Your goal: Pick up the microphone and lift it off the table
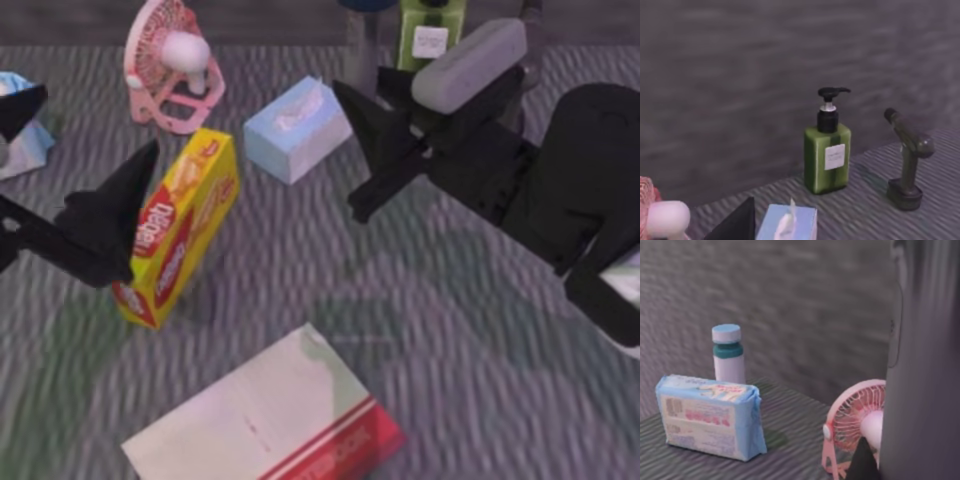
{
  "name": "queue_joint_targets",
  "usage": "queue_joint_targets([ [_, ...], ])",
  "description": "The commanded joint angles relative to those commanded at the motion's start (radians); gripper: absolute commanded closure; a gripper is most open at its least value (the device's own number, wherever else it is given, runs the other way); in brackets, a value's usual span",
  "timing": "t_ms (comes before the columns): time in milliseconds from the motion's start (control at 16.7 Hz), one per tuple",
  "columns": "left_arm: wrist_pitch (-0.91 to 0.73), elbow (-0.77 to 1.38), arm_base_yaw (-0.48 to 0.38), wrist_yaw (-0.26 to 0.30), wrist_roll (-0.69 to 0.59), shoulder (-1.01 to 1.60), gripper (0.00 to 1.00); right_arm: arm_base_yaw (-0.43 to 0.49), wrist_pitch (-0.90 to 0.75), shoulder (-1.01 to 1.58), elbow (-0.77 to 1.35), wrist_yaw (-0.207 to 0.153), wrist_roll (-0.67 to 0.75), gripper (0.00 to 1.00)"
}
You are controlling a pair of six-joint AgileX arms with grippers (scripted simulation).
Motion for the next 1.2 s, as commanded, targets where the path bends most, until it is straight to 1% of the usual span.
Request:
queue_joint_targets([
  [180,0.084,0.126,-0.069,0.103,0.004,0.229,0.00,0.000,0.000,0.000,0.000,0.000,0.000,1.00],
  [300,0.130,0.193,-0.108,0.159,0.005,0.353,0.00,0.000,0.000,0.000,0.000,0.000,0.000,1.00],
  [420,0.162,0.241,-0.136,0.200,0.004,0.438,0.00,0.000,0.000,0.000,0.000,0.000,0.000,1.00],
  [540,0.180,0.268,-0.152,0.223,0.003,0.482,0.00,0.000,0.000,0.000,0.000,0.000,0.000,1.00],
  [780,0.183,0.271,-0.154,0.226,0.003,0.487,0.00,0.000,0.000,0.000,0.000,0.000,0.000,1.00],
  [960,0.186,0.282,-0.160,0.217,0.003,0.501,0.00,0.000,0.000,0.000,0.000,0.000,0.000,1.00],
  [1080,0.203,0.330,-0.189,0.192,0.002,0.560,0.00,0.000,0.000,0.000,0.000,0.000,0.000,1.00],
  [1200,0.227,0.399,-0.227,0.155,0.001,0.655,0.00,0.000,0.000,0.000,0.000,0.000,0.000,1.00],
])
